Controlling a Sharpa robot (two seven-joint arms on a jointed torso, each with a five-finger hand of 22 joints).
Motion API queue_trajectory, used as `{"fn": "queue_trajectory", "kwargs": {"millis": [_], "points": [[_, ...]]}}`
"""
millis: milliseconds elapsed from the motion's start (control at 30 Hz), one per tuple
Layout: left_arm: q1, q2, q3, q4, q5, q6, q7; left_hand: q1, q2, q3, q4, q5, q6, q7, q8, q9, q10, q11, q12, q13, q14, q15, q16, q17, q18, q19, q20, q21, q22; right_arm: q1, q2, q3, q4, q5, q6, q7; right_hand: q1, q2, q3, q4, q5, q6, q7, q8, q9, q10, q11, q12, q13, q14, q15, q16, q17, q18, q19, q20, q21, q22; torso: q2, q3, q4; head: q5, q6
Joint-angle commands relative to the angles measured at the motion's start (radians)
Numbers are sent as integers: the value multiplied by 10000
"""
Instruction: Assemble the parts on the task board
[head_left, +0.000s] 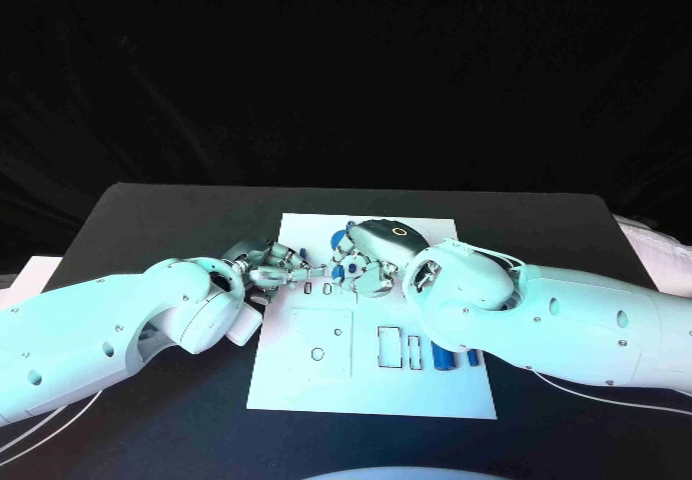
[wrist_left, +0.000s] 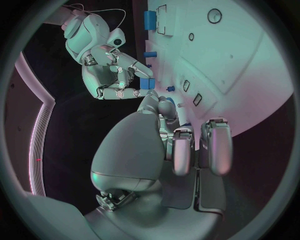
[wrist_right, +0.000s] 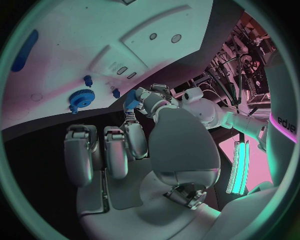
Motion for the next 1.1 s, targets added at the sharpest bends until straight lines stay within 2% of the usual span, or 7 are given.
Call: {"fn": "queue_trajectory", "kwargs": {"millis": [33, 100, 200, 533, 700, 767, 1100], "points": [[7, -138, 5, 3, 1097, -346, 945, 67, -55, 153, 79, 6, -470, 225, -350, -183, -589, 212, -861, -688, 980, 139, -83, 2493, 88, -494, 91, -554, -761, 19, 174, -31, -267, -418, 653, -53, 83, 58, 18, -52, 8, 95, -2, 26, 13, 70, 6, 22, 900, 1015, -37, 33, 2513, -10, 473, -59, 32, 1329, 2, -22, 1, 9, -9], [7, -237, 4, 11, 1671, -539, 1413, 66, -126, 274, 146, 5, -799, 480, -687, -369, -799, 458, -1246, -962, 755, 346, -541, 1966, 250, -994, 275, -1149, -1649, 24, 285, -50, -427, -505, 730, -104, 83, 59, 18, -52, 2, 95, -2, 25, 13, 73, 7, 31, 906, 1017, -37, 37, 2520, -11, 475, -59, 35, 1334, 6, -19, 1, 17, -5], [7, -377, 3, 34, 2479, -856, 2137, 80, -188, 423, 188, -1, -1038, 699, -1028, -594, -874, 615, -1482, -1187, 564, 499, -923, 1543, 390, -1359, 435, -1628, -2309, 26, 443, -75, -637, -604, 863, -186, 83, 61, 17, -53, -6, 95, -1, 24, 13, 68, 8, 20, 899, 1016, -38, 36, 2518, -10, 473, -59, 32, 1328, 7, -22, 19, 23, -31], [6, -739, 6, 317, 4100, -1076, 3787, 101, -276, 649, 182, 7, -1056, 804, -1296, -828, -894, 712, -1594, -1377, 431, 589, -1190, 1241, 515, -1633, 561, -2058, -2873, 5, 847, -154, -989, -1016, 1818, -546, 90, 87, 20, -54, -48, 90, 2, 19, 11, 49, 9, -20, 878, 1011, -37, 23, 2497, -11, 474, -61, 33, 1333, 5, -47, 14, 63, -65], [12, -903, 8, 480, 4755, -1011, 4495, 45, -355, 798, 189, 2, -1073, 906, -1478, -1001, -1134, 812, -1772, -1589, -175, 700, -2229, 137, 822, -2585, 672, -3309, -4522, -32, 1003, -176, -1107, -1151, 1935, -651, 89, 90, 19, -53, -52, 87, 4, 17, 10, 46, 10, -25, 875, 1011, -36, 24, 2498, -10, 470, -61, 29, 1325, 6, -21, -3, 99, -80], [14, -943, 9, 516, 4930, -1001, 4676, 24, -368, 845, 192, 2, -1067, 928, -1517, -1044, -1202, 843, -1835, -1671, -305, 723, -2446, -92, 878, -2765, 699, -3583, -4845, -53, 1053, -184, -1152, -1179, 1999, -685, 87, 90, 18, -52, -54, 86, 5, 17, 10, 47, 11, -25, 876, 1011, -36, 23, 2496, -10, 471, -61, 30, 1327, 2, -14, 7, 103, -87], [16, -1038, 10, 586, 5323, -954, 5053, -123, -452, 878, 232, -17, -1048, 975, -1598, -1137, -1281, 897, -1920, -1842, -399, 769, -2606, -288, 922, -2884, 746, -3885, -5157, -114, 1158, -209, -1232, -1404, 2283, -950, 62, 94, 4, -38, -65, 78, 13, 10, 7, 44, 17, -29, 876, 1010, -33, 20, 2492, -11, 471, -61, 30, 1330, 2, -1, -6, 158, -134]]}}
